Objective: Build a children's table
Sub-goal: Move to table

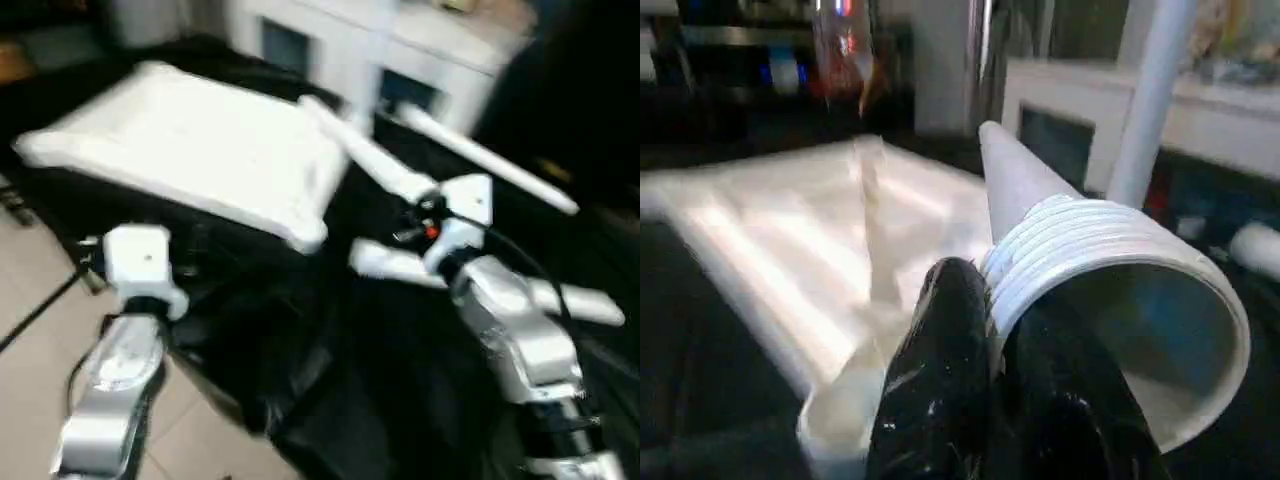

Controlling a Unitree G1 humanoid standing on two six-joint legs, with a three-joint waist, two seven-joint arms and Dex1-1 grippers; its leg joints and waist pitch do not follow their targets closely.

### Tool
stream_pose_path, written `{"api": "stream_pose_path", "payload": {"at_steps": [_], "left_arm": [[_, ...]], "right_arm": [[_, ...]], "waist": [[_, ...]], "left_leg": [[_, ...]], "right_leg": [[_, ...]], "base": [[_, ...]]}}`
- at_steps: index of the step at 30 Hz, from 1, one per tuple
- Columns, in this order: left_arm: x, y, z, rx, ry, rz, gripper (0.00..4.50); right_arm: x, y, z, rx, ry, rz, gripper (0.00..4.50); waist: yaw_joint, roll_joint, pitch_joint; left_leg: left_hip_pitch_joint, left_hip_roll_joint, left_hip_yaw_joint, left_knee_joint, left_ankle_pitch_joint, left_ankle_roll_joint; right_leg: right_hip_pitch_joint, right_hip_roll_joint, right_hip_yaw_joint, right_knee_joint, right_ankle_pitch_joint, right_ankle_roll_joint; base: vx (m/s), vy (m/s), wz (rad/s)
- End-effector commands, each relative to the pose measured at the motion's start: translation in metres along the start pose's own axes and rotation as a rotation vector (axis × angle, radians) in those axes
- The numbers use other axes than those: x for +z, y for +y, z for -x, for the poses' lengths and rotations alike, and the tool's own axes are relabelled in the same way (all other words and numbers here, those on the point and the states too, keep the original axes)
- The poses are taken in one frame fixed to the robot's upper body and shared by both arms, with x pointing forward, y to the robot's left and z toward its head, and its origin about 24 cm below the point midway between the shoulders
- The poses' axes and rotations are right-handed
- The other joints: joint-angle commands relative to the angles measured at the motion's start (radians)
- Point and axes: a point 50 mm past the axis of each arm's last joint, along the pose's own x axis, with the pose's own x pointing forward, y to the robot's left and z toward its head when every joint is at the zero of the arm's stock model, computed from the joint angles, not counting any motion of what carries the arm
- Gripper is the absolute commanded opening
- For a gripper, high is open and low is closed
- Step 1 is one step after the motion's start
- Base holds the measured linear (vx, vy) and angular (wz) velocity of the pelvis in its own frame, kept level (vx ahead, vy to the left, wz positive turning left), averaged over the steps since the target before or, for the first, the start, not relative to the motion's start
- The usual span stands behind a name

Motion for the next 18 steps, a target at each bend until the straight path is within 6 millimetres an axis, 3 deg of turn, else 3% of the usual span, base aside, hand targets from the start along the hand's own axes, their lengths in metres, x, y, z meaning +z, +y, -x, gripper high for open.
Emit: {"api": "stream_pose_path", "payload": {"at_steps": [1, 2, 3, 4, 5, 6, 7, 8, 9, 10, 11, 12, 13, 14, 15, 16, 17, 18], "left_arm": [[0.006, -0.010, 0.000, -0.030, -0.019, 0.007, 3.44], [0.007, -0.009, -0.001, -0.034, -0.020, 0.000, 3.44], [0.007, -0.009, -0.002, -0.045, -0.021, -0.004, 3.44], [0.007, -0.009, -0.002, -0.048, -0.021, -0.005, 3.44], [0.007, -0.010, -0.002, -0.052, -0.018, -0.007, 3.44], [0.006, -0.011, -0.002, -0.056, -0.014, 0.000, 3.44], [0.006, -0.012, -0.002, -0.060, -0.012, 0.003, 3.44], [0.005, -0.014, -0.002, -0.080, -0.002, -0.003, 3.44], [0.004, -0.015, -0.002, -0.095, 0.008, 0.000, 3.44], [0.004, -0.017, -0.001, -0.120, 0.015, -0.005, 3.44], [0.003, -0.019, -0.001, -0.143, 0.018, -0.015, 3.44], [0.003, -0.019, -0.001, -0.145, 0.019, -0.016, 3.44], [0.002, -0.019, 0.000, -0.155, 0.021, -0.019, 3.44], [0.002, -0.021, 0.001, -0.172, 0.022, -0.017, 3.44], [0.001, -0.021, 0.001, -0.176, 0.023, -0.017, 3.44], [0.001, -0.020, 0.001, -0.176, 0.024, -0.018, 3.44], [0.001, -0.018, 0.001, -0.177, 0.024, -0.019, 3.44], [0.001, -0.018, 0.001, -0.177, 0.024, -0.020, 3.44]], "right_arm": [[0.004, -0.025, 0.006, -0.111, -0.015, -0.006, 0.00], [0.006, -0.028, 0.007, -0.119, -0.021, 0.011, 0.00], [0.006, -0.030, 0.007, -0.130, -0.021, 0.020, 0.00], [0.006, -0.030, 0.007, -0.134, -0.021, 0.023, 0.00], [0.006, -0.032, 0.008, -0.146, -0.020, 0.027, 0.00], [0.006, -0.034, 0.009, -0.160, -0.019, 0.028, 0.00], [0.006, -0.035, 0.009, -0.168, -0.019, 0.029, 0.00], [0.006, -0.040, 0.010, -0.212, -0.012, 0.036, 0.00], [0.005, -0.043, 0.011, -0.247, -0.007, 0.032, 0.00], [0.005, -0.049, 0.012, -0.298, -0.001, 0.030, 0.00], [0.004, -0.055, 0.013, -0.341, 0.008, 0.033, 0.00], [0.004, -0.056, 0.014, -0.344, 0.008, 0.032, 0.00], [0.004, -0.058, 0.014, -0.362, 0.012, 0.029, 0.00], [0.004, -0.064, 0.015, -0.389, 0.009, 0.016, 0.00], [0.005, -0.067, 0.016, -0.400, 0.005, 0.019, 0.00], [0.007, -0.068, 0.016, -0.410, -0.005, 0.021, 0.00], [0.010, -0.071, 0.016, -0.424, -0.017, 0.025, 0.00], [0.010, -0.071, 0.016, -0.425, -0.019, 0.025, 0.00]], "waist": [[0.040, -0.008, -0.030], [0.063, -0.009, -0.042], [0.068, -0.013, -0.043], [0.074, 0.007, -0.035], [0.077, 0.036, -0.038], [0.072, 0.054, -0.042], [0.061, 0.069, -0.048], [-0.001, 0.109, -0.069], [-0.005, 0.100, -0.088], [0.005, 0.092, -0.080], [0.021, 0.070, -0.077], [0.026, 0.048, -0.078], [0.031, 0.027, -0.082], [0.045, 0.016, -0.081], [0.046, 0.015, -0.081], [0.042, 0.020, -0.073], [0.042, 0.026, -0.064], [0.041, 0.031, -0.059]], "left_leg": [[-0.042, -0.039, 0.079, 0.038, 0.087, 0.295], [-0.083, -0.017, 0.078, 0.096, -0.016, 0.188], [-0.102, -0.013, 0.075, 0.105, 0.004, 0.142], [-0.118, 0.008, 0.072, 0.097, 0.047, 0.075], [-0.116, 0.043, 0.065, 0.048, 0.105, 0.041], [-0.103, 0.066, 0.065, 0.010, 0.125, 0.032], [-0.089, 0.083, 0.068, -0.026, 0.148, 0.024], [0.060, 0.192, -0.048, -0.070, 0.177, 0.189], [0.101, 0.203, -0.068, -0.041, 0.299, 0.278], [0.055, 0.190, -0.054, -0.025, 0.555, 0.378], [0.000, 0.137, 0.004, -0.001, 0.732, 0.361], [-0.024, 0.094, 0.038, 0.022, 0.710, 0.308], [-0.041, 0.057, 0.067, 0.030, 0.641, 0.246], [-0.091, 0.040, 0.087, 0.008, 0.463, 0.137], [-0.088, 0.047, 0.090, 0.001, 0.381, 0.104], [-0.088, 0.057, 0.092, -0.019, 0.244, 0.047], [-0.076, 0.069, 0.099, -0.031, 0.127, 0.007], [-0.070, 0.074, 0.103, -0.037, 0.072, -0.009]], "right_leg": [[0.105, -0.085, 0.158, -0.178, -0.002, -0.081], [0.167, -0.129, 0.217, -0.194, -0.052, -0.133], [0.184, -0.113, 0.212, -0.184, -0.006, -0.159], [0.189, -0.111, 0.201, -0.181, 0.120, -0.226], [0.183, -0.095, 0.156, -0.174, 0.210, -0.257], [0.170, -0.071, 0.123, -0.169, 0.202, -0.246], [0.167, -0.045, 0.079, -0.160, 0.175, -0.217], [-0.001, 0.020, 0.007, -0.014, 0.025, -0.080], [-0.043, 0.005, 0.010, 0.002, 0.001, -0.032], [-0.054, -0.016, 0.028, 0.006, 0.081, 0.046], [-0.046, -0.026, 0.048, -0.048, 0.226, 0.081], [-0.032, -0.040, 0.067, -0.096, 0.307, 0.079], [-0.014, -0.045, 0.081, -0.107, 0.374, 0.072], [0.029, -0.064, 0.096, -0.092, 0.547, 0.030], [0.031, -0.062, 0.092, -0.093, 0.529, 0.014], [0.036, -0.050, 0.084, -0.099, 0.428, -0.026], [0.024, -0.041, 0.078, -0.109, 0.290, -0.071], [0.019, -0.039, 0.076, -0.113, 0.218, -0.088]], "base": [[-0.011, -0.144, 0.23], [0.075, -0.062, 0.34], [0.110, -0.041, 0.21], [0.110, -0.041, 0.21], [0.100, -0.019, 0.17], [0.105, 0.035, 0.03], [0.105, 0.035, 0.03], [0.130, 0.023, -0.07], [0.109, -0.007, -0.04], [0.109, -0.007, -0.04], [0.000, 0.000, 0.00], [0.000, 0.000, 0.00], [0.000, 0.000, 0.00], [0.000, 0.000, 0.00], [-0.038, -0.067, 0.03], [-0.038, -0.067, 0.03], [-0.065, -0.042, 0.09], [-0.078, -0.022, 0.15]]}}
